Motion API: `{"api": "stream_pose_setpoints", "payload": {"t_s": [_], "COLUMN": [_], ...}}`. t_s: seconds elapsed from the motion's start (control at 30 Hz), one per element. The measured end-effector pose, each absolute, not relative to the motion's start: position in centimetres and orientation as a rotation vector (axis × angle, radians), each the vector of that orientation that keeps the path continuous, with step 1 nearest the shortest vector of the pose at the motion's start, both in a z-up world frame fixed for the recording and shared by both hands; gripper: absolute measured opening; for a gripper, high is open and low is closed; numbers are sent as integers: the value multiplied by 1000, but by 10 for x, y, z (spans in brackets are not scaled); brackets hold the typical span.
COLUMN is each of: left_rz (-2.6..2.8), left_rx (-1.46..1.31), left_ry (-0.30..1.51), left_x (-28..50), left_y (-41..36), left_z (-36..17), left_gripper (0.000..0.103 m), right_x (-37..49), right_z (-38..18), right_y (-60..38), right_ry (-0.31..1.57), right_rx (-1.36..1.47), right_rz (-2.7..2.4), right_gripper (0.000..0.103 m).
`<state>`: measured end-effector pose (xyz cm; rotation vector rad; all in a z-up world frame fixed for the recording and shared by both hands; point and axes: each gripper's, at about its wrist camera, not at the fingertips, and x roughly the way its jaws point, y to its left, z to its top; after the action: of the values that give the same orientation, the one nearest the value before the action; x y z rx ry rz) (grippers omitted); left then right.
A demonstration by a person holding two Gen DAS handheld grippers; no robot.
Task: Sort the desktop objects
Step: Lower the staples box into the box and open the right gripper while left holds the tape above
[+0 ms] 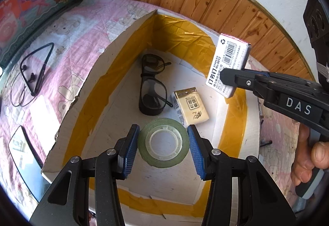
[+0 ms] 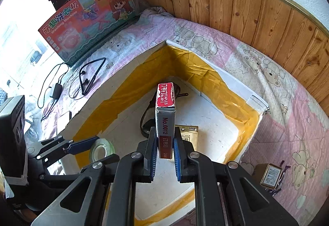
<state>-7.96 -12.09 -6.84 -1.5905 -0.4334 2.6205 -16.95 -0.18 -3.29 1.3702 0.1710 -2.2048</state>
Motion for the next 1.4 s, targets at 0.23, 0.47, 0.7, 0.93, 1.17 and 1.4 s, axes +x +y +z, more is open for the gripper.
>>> {"api": "stream_pose_setpoints", "payload": {"t_s": [0.23,0.47,0.7,0.93,1.17,1.4], "left_rz": [2564,2550,2544,2552,2569,2572], "left_rx": [-1614,-1627,-1638,-1667,-1678,-1692], "left_ry": [-428,-375,-351,-354,-355,-382], "left_x": [-81,-82,-83,-85,-88,-90], "left_y": [-111,-101,-98,-99,-103,-106], "left_z": [-74,-78,-79,-82,-84,-86], "left_gripper": [49,49,49,49,49,50], "right_x": [-188,-211,-233,-250,-257,-262], "right_z": [-46,-64,-78,-89,-95,-97], "right_y": [-13,-21,-29,-33,-35,-35], "right_ry": [218,217,218,183,186,182], "right_rx": [1413,1481,1559,1629,1656,1663], "right_rz": [-2191,-2166,-2146,-2116,-2107,-2124], "right_gripper": [15,15,15,15,15,17]}}
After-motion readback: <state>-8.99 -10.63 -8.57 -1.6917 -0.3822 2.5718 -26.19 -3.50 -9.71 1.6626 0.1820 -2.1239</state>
